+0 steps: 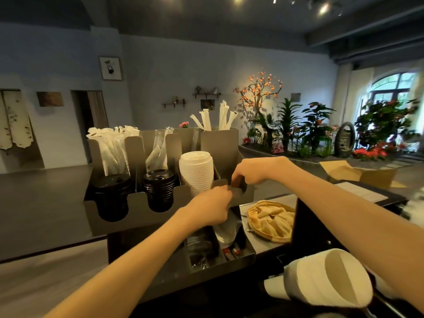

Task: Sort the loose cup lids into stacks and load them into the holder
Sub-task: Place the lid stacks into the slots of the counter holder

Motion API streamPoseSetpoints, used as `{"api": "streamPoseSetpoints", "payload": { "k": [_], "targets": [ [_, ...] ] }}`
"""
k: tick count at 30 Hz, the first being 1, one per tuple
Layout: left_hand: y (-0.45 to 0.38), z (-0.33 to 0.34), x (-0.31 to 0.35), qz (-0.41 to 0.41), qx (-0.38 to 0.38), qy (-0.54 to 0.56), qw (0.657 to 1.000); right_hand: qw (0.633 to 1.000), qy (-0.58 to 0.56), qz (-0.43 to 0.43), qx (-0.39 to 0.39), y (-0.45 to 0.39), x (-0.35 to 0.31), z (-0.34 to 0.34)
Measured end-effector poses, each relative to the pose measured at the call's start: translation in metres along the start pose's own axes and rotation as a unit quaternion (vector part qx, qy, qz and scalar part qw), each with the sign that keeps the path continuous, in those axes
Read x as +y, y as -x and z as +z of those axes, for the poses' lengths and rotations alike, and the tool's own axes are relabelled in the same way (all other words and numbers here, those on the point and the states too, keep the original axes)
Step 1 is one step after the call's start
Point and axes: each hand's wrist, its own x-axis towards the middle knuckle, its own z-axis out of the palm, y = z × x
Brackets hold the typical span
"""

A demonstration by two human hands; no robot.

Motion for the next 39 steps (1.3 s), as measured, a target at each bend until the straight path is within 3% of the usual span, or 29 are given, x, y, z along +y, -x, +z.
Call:
{"api": "streamPoseSetpoints", "payload": {
  "k": [7,18,27,39],
  "targets": [
    [-0.014,0.011,0.022,-0.066,-0.022,-0.05,0.996,1.0,0.006,-0.001,-0.027,-0.006,-0.001,-0.004],
    [-0.021,0.004,0.029,-0.112,-0.074,-0.035,0.99,0.999,0.021,0.014,-0.025,-0.01,-0.006,0.0],
    [-0.01,0.013,0.029,-0.068,0.0,-0.176,0.982,0.999,0.029,-0.004,-0.046,-0.006,-0.003,-0.006],
    [-0.012,0.011,0.024,-0.085,-0.002,-0.135,0.987,0.993,0.05,0.038,0.102,-0.024,-0.004,0.019]
  ]
}}
